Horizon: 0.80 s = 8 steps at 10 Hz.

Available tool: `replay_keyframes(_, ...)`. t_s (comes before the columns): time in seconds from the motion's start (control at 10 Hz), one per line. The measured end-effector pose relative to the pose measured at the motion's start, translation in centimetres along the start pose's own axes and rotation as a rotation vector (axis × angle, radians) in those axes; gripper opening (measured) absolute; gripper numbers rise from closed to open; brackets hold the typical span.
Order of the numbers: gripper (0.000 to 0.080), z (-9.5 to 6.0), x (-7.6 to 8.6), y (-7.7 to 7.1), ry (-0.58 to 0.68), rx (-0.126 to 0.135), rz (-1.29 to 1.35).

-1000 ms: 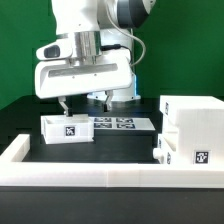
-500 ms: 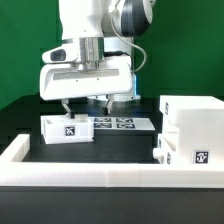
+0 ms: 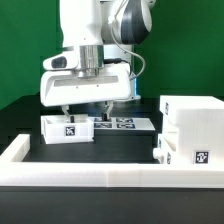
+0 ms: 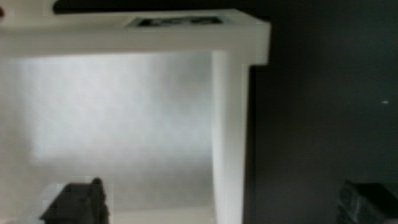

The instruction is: Assemble drawer

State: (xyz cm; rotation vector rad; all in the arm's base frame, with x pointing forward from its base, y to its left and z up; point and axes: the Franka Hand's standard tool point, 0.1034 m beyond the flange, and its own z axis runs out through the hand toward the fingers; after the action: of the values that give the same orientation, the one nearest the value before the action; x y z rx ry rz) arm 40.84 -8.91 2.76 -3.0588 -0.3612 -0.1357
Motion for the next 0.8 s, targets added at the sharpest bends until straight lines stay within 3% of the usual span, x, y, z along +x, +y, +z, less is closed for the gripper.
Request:
replay_keyframes(0.3, 0.0649, 1.7, -1.5, 0.2, -0.003, -0.005, -0.008)
replay_keyframes(0.7, 0.0649, 2.1, -2.5, 0.3, -0.012, -0.006, -0.013)
replay_keyframes(0.8, 0.0552, 2.1, -2.5, 0.3, -0.012, -0.006, -0.013)
